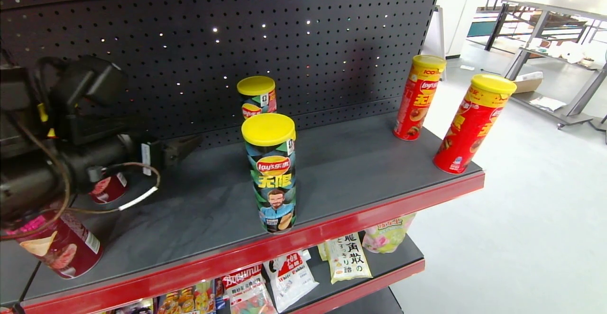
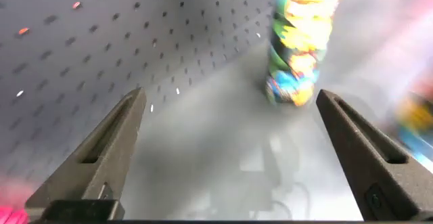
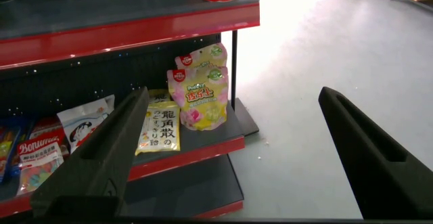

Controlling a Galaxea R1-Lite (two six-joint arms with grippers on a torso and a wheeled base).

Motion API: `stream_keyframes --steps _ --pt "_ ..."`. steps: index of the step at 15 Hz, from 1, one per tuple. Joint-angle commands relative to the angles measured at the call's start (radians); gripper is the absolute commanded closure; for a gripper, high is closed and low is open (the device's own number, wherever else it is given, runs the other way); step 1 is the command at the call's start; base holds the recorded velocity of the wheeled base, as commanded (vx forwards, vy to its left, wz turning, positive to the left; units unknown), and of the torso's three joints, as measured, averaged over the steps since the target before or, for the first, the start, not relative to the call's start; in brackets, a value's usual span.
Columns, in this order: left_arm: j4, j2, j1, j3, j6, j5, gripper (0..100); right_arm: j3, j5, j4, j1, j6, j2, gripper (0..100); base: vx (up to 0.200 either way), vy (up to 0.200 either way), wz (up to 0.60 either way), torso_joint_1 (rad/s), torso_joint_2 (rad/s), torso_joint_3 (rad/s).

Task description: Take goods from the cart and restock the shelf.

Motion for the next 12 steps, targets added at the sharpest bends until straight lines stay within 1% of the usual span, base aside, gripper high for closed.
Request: stream_keyframes --steps 1,3,5,6,8,9,10,11,12 --pt "0.291 -0.38 -0.001 0.014 -0.032 -0.059 0 0.0 0.0 0.0 0.0 0.0 0.0 0 0.0 0.0 0.0 0.0 0.0 0.0" --pt "0.47 -0.553 0.002 -0.001 -0.053 -0.067 0 0.0 0.0 0.0 0.0 0.0 0.0 0 0.0 0.0 0.0 0.0 0.0 0.0" --pt "0.579 -0.697 0.004 0.008 -0.098 -0.067 0 0.001 0.0 0.0 0.0 0.0 0.0 0 0.0 0.0 0.0 0.0 0.0 0.0" --pt "0.658 -0.776 0.004 0.022 -0.127 -0.065 0 0.001 0.0 0.0 0.0 0.0 0.0 0 0.0 0.0 0.0 0.0 0.0 0.0" --pt "0.76 -0.875 0.005 0.042 -0.173 -0.058 0 0.0 0.0 0.0 0.0 0.0 0.0 0 0.0 0.0 0.0 0.0 0.0 0.0" --pt "0.883 -0.972 0.01 0.054 -0.185 -0.052 0 0.0 0.0 0.0 0.0 0.0 0.0 0 0.0 0.0 0.0 0.0 0.0 0.0" --pt "0.94 -1.009 0.014 0.055 -0.19 -0.045 0 0.0 0.0 0.0 0.0 0.0 0.0 0 0.0 0.0 0.0 0.0 0.0 0.0" --pt "0.96 -1.018 0.031 0.058 -0.196 -0.019 0 0.0 0.0 0.0 0.0 0.0 0.0 0 0.0 0.0 0.0 0.0 0.0 0.0" --pt "0.96 -1.015 0.065 0.077 -0.205 0.019 0 0.0 0.0 0.0 0.0 0.0 0.0 0 0.0 0.0 0.0 0.0 0.0 0.0"
